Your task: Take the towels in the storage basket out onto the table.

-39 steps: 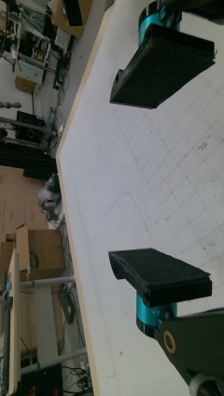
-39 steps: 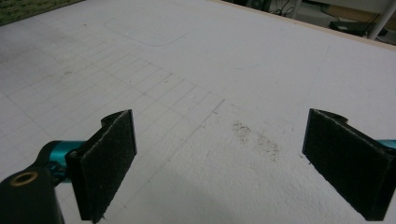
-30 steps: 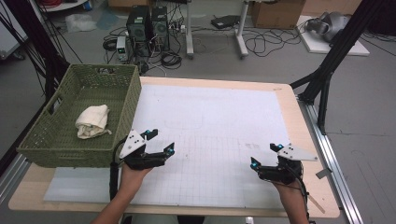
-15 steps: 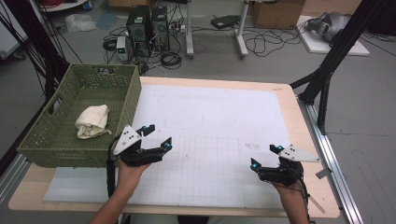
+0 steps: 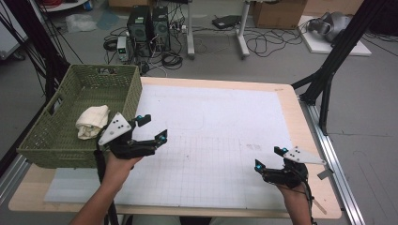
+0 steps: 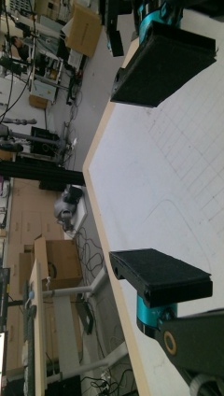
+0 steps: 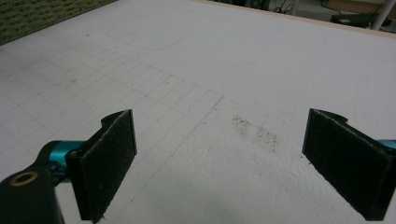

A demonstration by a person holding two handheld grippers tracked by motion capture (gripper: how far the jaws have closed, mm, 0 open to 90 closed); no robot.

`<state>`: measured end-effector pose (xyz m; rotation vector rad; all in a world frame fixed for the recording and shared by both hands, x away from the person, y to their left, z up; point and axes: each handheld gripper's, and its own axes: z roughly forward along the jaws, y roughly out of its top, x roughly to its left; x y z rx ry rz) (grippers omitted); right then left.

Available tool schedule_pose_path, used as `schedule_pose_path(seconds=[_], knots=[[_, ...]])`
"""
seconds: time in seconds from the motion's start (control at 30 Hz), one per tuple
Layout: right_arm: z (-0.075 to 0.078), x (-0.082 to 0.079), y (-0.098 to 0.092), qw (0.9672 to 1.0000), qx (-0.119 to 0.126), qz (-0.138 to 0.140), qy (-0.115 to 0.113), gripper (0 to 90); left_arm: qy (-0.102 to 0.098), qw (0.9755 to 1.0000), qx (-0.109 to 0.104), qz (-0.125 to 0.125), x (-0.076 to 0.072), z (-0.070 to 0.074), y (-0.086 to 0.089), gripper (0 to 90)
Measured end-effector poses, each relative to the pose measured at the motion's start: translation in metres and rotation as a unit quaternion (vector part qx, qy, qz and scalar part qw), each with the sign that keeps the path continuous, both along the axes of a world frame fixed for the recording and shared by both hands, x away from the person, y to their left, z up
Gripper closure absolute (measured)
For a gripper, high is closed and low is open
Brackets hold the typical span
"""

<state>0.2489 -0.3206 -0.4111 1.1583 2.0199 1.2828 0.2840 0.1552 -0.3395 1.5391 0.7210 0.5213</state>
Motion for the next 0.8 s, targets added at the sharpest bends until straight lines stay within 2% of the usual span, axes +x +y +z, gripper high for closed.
schedule_pose_path(seconds=[0.1,0.27,0.47,0.6,0.7,0.8], knots=[[0.001,-0.001,0.0,1.0,-0.002,0.001,-0.004,9.1,0.002,1.0,-0.005,0.001,0.004,0.011,0.014,20.0],[0.001,-0.001,0.0,1.0,0.002,-0.001,-0.002,9.1,0.002,0.9998,-0.01,0.019,0.01,0.029,0.044,20.0],[0.0,0.001,0.002,1.0,-0.002,0.0,0.004,9.1,0.014,0.9991,-0.008,0.039,0.021,0.044,0.083,21.2],[-0.002,0.003,0.004,0.9999,-0.007,0.004,0.009,9.1,0.019,0.9976,-0.013,0.065,0.03,0.045,0.107,22.3],[-0.002,0.004,0.006,0.9999,-0.008,0.002,0.009,9.1,0.029,0.9964,-0.005,0.08,0.038,0.042,0.119,22.3],[-0.002,0.004,0.007,0.9999,-0.01,0.004,0.008,9.1,0.051,0.9938,0.015,0.098,0.05,0.035,0.13,22.4]])
